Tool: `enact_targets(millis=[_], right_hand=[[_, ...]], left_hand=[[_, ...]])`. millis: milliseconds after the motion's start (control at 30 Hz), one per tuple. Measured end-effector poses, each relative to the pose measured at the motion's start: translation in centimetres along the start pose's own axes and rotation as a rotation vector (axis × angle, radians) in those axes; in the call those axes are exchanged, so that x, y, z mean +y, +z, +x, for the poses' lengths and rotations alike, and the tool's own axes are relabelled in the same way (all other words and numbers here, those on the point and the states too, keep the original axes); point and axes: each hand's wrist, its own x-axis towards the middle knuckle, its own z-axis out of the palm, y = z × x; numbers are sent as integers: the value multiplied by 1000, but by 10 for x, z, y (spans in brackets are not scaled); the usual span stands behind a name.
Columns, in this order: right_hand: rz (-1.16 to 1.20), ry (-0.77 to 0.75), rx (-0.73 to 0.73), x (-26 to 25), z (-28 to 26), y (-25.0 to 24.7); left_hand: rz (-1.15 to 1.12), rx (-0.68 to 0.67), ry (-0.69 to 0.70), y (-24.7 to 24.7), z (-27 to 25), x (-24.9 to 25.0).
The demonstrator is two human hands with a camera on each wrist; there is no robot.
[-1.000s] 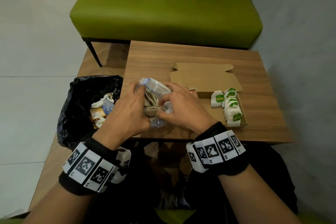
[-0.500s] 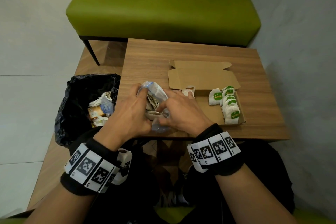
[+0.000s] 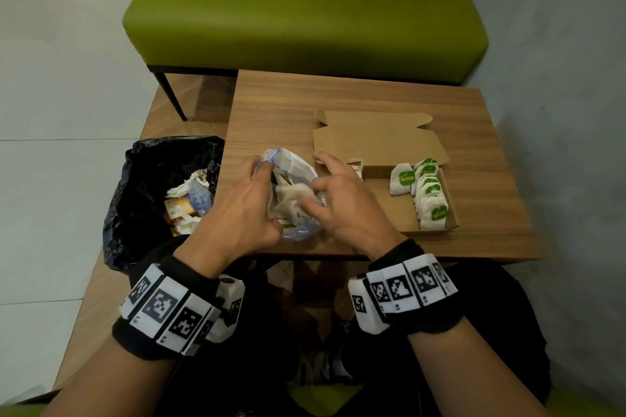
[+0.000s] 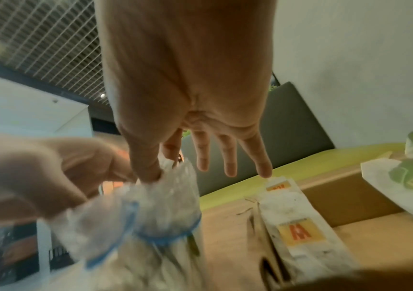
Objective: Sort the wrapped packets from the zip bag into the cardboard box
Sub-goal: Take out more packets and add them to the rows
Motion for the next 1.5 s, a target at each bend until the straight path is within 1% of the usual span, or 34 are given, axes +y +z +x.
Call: enact_targets(millis=[100, 200, 267, 367, 400, 467, 533, 567, 633, 700, 800, 900, 967, 1000, 1033, 1133, 1200, 1267, 1333, 1400, 1433, 1500], right_hand=[[180, 17, 137, -2, -1, -15], [252, 68, 258, 5, -2, -26], [289, 97, 318, 12, -4, -27], [347, 138, 413, 21, -10, -25], [363, 160, 429, 25, -12, -23], [394, 198, 441, 31, -17, -17], [421, 220, 458, 35, -23, -13], [437, 231, 474, 37, -27, -12], [500, 236, 516, 37, -34, -13], [601, 194, 559, 36, -41, -17], [704, 160, 586, 35, -48, -21], [700, 231, 600, 37, -50, -18], [691, 261, 603, 38, -51, -15], [684, 266, 603, 37, -51, -13], [675, 268, 600, 36, -52, -11], [696, 275, 559, 30, -54, -2], [724, 288, 533, 25, -55, 2], [759, 298, 536, 25, -57, 4], [811, 310, 490, 25, -60, 1], [935, 320, 417, 23, -65, -3], [998, 347, 413, 22, -68, -6], [1022, 401, 491, 25, -73, -10]], left_hand=[[-53, 47, -39, 1, 5, -1], [-100, 133, -101, 8, 17, -8], [-138, 137, -141, 16, 27, -17], [-181, 105, -163, 27, 35, -26], [-166, 123, -174, 29, 35, -27], [-114, 232, -178, 31, 31, -26], [-68, 331, -132, 29, 25, -21], [-43, 337, -93, 30, 23, -19], [2, 294, -11, 32, 18, -16], [20, 287, 52, 33, 14, -14], [15, 383, 188, 31, 10, -11], [26, 507, 323, 30, 3, 0], [-1, 539, 429, 32, -4, 10], [-46, 513, 474, 33, -8, 17], [-106, 458, 503, 34, -10, 25], [-222, 244, 487, 38, -12, 48], [-259, 183, 446, 39, -10, 57], [-351, 174, 402, 40, -8, 60], [-510, 155, 344, 43, -8, 60], [-703, 91, 265, 46, -8, 61], [-807, 57, 213, 47, -9, 61], [-1000, 10, 103, 47, -9, 61]])
